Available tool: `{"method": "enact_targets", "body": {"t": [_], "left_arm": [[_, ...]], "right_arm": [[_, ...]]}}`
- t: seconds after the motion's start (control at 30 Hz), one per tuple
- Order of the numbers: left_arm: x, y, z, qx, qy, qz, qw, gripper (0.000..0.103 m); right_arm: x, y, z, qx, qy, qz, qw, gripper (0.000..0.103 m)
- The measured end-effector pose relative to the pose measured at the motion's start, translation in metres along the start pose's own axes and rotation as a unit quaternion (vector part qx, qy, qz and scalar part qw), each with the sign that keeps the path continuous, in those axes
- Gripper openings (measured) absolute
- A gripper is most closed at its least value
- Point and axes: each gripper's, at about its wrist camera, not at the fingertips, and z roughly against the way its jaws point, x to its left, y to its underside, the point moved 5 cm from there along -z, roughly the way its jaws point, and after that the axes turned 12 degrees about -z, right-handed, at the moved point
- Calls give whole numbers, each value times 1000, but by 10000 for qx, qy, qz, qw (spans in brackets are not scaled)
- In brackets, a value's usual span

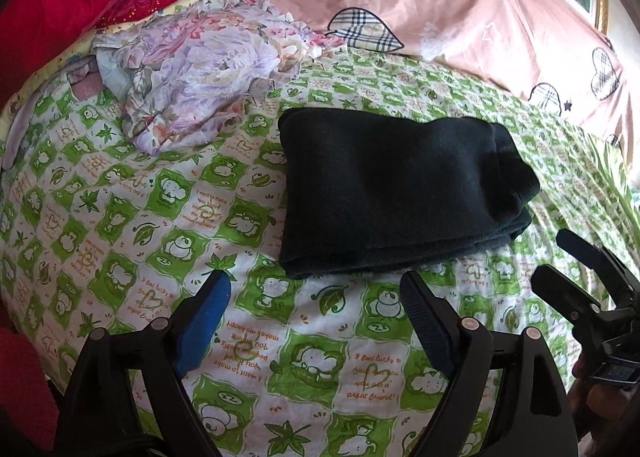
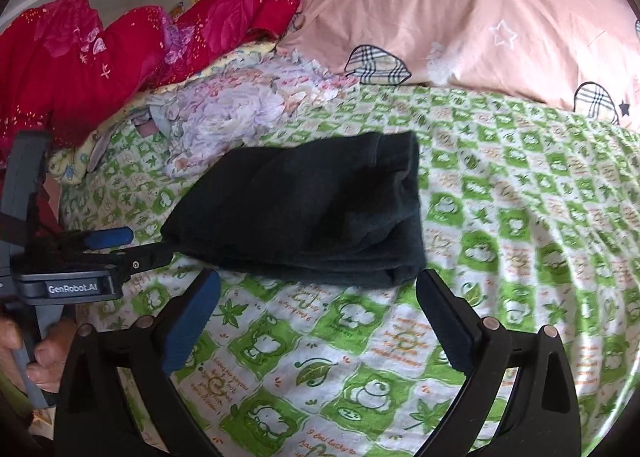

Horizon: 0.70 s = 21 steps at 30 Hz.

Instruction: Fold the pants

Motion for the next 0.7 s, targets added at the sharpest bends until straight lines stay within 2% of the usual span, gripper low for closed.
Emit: {"method": "enact_targets", "body": {"t": [0.4, 0.7], "left_arm": [[5, 7, -8, -5, -156, 27, 9999, 88], [4, 8, -5, -103, -282, -37, 9995, 88]], "right_arm": [[-16, 11, -22, 115, 104, -307, 9994, 98], [-13, 6, -22, 81, 143, -202, 9997, 98]]}}
